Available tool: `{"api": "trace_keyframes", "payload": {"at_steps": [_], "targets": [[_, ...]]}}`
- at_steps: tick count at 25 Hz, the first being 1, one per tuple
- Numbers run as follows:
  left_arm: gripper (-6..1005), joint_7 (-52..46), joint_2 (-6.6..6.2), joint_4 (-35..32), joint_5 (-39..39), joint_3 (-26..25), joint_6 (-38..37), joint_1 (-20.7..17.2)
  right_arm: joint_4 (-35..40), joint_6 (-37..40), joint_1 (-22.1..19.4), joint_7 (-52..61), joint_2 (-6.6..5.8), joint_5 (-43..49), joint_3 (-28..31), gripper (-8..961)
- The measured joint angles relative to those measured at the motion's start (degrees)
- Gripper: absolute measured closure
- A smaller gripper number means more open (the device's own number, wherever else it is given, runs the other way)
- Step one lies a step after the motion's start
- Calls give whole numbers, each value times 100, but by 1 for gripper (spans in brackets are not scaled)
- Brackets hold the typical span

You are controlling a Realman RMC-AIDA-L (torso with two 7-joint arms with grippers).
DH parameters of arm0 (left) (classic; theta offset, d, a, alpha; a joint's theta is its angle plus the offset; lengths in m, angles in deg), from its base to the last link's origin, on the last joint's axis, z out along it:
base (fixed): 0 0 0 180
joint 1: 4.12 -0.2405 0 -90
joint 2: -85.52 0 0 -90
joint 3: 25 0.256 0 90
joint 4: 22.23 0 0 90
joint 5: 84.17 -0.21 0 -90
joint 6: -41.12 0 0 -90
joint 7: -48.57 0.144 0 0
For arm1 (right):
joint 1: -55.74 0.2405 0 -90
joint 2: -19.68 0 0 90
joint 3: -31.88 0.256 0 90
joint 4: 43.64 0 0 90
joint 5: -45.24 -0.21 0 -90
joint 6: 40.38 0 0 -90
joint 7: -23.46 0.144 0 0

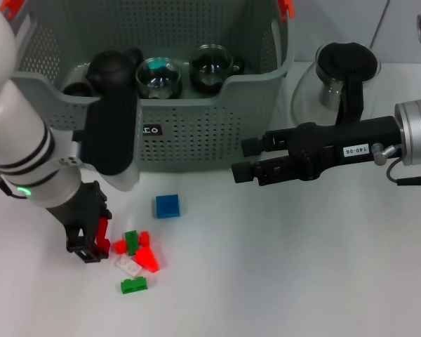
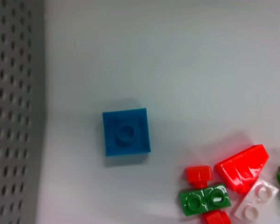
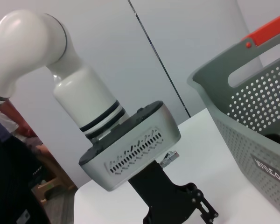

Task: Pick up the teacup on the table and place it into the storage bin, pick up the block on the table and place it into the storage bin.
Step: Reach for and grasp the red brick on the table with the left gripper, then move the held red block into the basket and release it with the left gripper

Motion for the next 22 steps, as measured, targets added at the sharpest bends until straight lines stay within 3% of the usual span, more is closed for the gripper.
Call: {"api": "trace_keyframes", "payload": {"at_steps": [3,7,12,14,17,22], "targets": [[346,1,-1,221,-6,-225,-216,2,6,3,0,-3,-1,0,13,129],[346,52,-4,763,64,-897,-763,24,20,5,1,-29,-8,-13,20,129],[346,121,-65,1318,745,-2301,-1734,264,21,31,5,-140,-12,-103,23,128],[345,92,-165,1396,1245,-2905,-2069,376,21,55,1,-171,-24,-132,22,128],[345,-169,-425,1400,2181,-3745,-2410,531,41,130,-1,-209,-39,-137,22,128],[345,-785,-848,1038,3681,-4319,-2360,588,55,303,36,-249,-93,-148,22,128]]}}
